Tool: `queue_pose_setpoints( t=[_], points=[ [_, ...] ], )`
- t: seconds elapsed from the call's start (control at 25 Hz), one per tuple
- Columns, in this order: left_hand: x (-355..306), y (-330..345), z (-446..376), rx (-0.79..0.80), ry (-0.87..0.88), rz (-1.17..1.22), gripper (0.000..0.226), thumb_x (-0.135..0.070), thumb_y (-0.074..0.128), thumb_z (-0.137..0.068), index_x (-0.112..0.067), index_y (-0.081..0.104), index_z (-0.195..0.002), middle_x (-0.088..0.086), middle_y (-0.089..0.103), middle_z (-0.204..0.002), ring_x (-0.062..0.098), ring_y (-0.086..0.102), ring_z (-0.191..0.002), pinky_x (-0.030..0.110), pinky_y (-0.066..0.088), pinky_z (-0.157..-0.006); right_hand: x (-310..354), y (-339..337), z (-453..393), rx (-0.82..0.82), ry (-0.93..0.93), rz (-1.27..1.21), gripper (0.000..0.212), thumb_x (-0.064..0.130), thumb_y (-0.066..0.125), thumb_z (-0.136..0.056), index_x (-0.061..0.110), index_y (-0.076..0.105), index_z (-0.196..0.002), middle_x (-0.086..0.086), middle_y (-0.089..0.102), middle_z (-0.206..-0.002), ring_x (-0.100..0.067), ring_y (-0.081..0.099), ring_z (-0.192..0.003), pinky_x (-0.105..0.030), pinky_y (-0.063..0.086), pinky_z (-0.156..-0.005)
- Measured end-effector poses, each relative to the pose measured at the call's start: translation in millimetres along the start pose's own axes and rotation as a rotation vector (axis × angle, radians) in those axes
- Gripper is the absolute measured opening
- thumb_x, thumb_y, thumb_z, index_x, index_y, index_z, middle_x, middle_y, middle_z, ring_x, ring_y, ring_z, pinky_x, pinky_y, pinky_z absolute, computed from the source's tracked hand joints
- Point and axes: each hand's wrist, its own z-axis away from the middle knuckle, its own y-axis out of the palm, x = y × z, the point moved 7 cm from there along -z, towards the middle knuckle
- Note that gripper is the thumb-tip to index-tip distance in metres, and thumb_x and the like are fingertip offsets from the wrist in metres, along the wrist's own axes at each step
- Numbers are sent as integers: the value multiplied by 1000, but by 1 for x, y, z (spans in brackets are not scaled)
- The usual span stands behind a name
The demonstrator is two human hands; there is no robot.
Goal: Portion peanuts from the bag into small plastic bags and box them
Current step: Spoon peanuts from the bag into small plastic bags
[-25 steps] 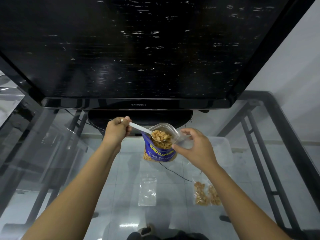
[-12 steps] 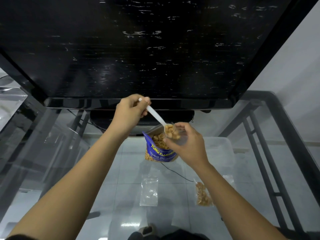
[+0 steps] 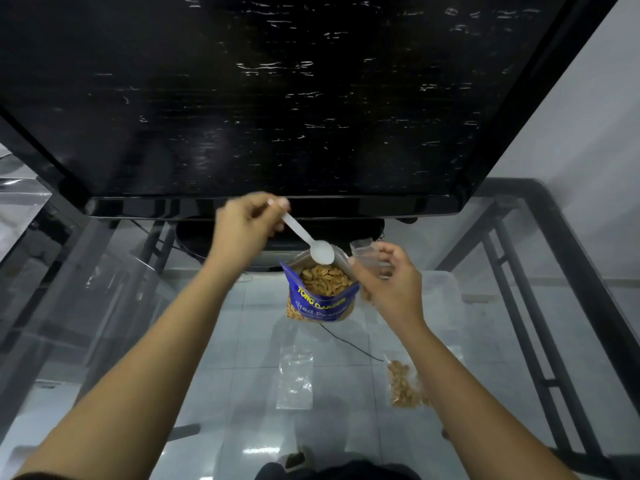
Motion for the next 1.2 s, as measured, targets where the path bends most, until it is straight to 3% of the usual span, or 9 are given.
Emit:
queue_pose_setpoints(
  t=[0.12,0.2,0.28,0.36,0.6,0.8,1.04,1.2],
  points=[
    [12,37,20,197,118,-251,14,-23,62,-87,-14,73,-88,-8,67,-72,-12,59,-66,4,42,-64,-13,0,5,78,43,-15,37,33,78,-71,26,56,-101,9,65,-99,-8,62,-90,-12,50,-66],
    [28,48,23,237,37,-245,16,-23,60,-89,-13,72,-86,-6,69,-69,-6,64,-67,8,48,-66,-19,3,9,136,69,-7,38,32,77,-72,25,55,-103,9,65,-100,-7,62,-92,-6,47,-63],
    [46,51,21,192,-128,-224,20,-24,58,-90,-11,71,-83,2,71,-66,9,69,-67,27,57,-72,-24,3,12,157,94,-17,39,31,76,-75,24,54,-106,9,64,-102,-6,61,-95,-5,46,-62],
    [59,51,21,119,-294,-148,21,-22,57,-90,-7,71,-82,8,70,-65,17,69,-65,34,58,-73,-26,3,12,163,107,-43,38,31,74,-77,23,55,-108,6,65,-104,-5,60,-97,-6,47,-62],
    [65,40,26,-5,-441,38,23,-22,59,-90,-15,66,-69,5,64,-61,10,60,-55,27,54,-70,-26,3,13,198,97,-55,39,28,74,-77,22,55,-110,4,65,-106,-9,61,-97,-8,48,-60],
    [81,24,25,-62,-535,157,23,-22,55,-92,-7,64,-77,5,56,-60,11,48,-51,9,37,-38,-14,-2,12,165,27,39,40,27,78,-73,24,55,-106,17,61,-97,-1,58,-90,-5,46,-61],
    [97,6,18,-122,-586,329,25,-19,53,-93,-12,59,-70,4,50,-56,11,43,-51,16,39,-47,5,-3,7,171,-112,295,41,36,79,-69,26,57,-102,24,56,-89,4,57,-80,-8,47,-61],
    [74,-9,10,-155,-522,408,23,-20,52,-93,-13,59,-72,0,51,-52,9,44,-51,16,39,-50,12,10,6,224,-158,397,41,38,77,-70,23,58,-103,16,61,-86,-6,62,-78,-24,55,-65]
  ],
)
